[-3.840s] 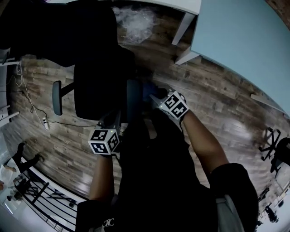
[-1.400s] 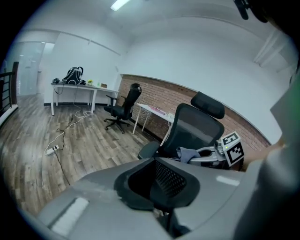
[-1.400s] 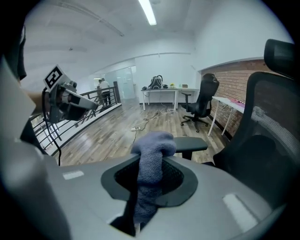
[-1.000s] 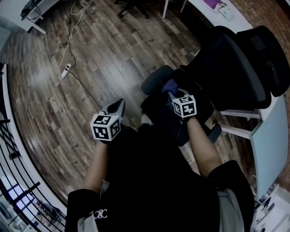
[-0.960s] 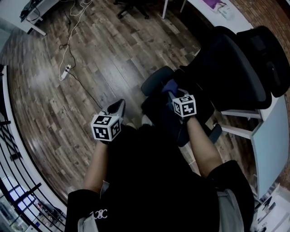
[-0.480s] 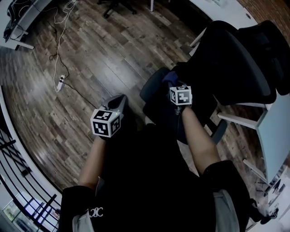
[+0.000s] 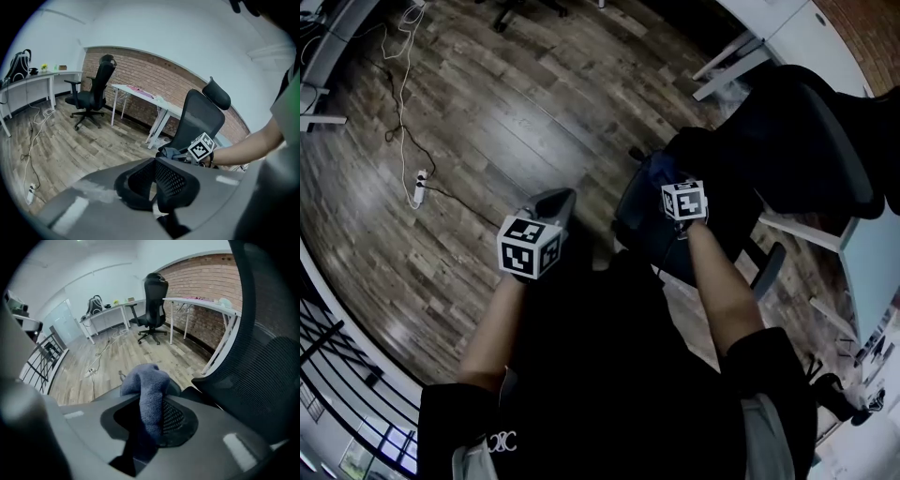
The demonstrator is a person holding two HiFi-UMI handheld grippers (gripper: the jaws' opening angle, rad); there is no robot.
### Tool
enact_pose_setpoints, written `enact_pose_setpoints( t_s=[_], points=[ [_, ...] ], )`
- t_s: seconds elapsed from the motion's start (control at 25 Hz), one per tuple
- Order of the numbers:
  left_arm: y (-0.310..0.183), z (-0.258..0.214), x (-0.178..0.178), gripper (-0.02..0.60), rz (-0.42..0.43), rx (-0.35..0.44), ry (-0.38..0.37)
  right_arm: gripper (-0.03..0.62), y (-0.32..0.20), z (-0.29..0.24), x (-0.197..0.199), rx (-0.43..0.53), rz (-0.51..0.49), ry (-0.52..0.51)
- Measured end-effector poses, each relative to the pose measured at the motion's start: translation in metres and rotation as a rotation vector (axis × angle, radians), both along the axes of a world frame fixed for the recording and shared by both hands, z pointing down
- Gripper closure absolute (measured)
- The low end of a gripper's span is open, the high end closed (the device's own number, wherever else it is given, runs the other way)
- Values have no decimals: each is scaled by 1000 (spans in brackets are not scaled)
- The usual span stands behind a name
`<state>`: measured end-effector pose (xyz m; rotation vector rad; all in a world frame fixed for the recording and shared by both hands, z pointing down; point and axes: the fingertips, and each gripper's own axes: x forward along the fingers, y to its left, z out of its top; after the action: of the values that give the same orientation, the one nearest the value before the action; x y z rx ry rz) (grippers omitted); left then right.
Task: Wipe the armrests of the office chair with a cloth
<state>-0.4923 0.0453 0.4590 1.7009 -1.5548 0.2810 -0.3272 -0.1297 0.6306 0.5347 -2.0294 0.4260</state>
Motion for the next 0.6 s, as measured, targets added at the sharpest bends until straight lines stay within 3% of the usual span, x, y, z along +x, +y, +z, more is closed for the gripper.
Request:
enact_pose_setpoints(
  t_s=[0.28, 0.6],
  points=[
    [-5, 16, -23, 575, -21, -18, 30, 501, -62, 5, 6, 50, 125, 32],
    [7, 29, -29, 575, -74, -35, 48, 503, -63, 8, -35, 64, 46, 35]
  ],
)
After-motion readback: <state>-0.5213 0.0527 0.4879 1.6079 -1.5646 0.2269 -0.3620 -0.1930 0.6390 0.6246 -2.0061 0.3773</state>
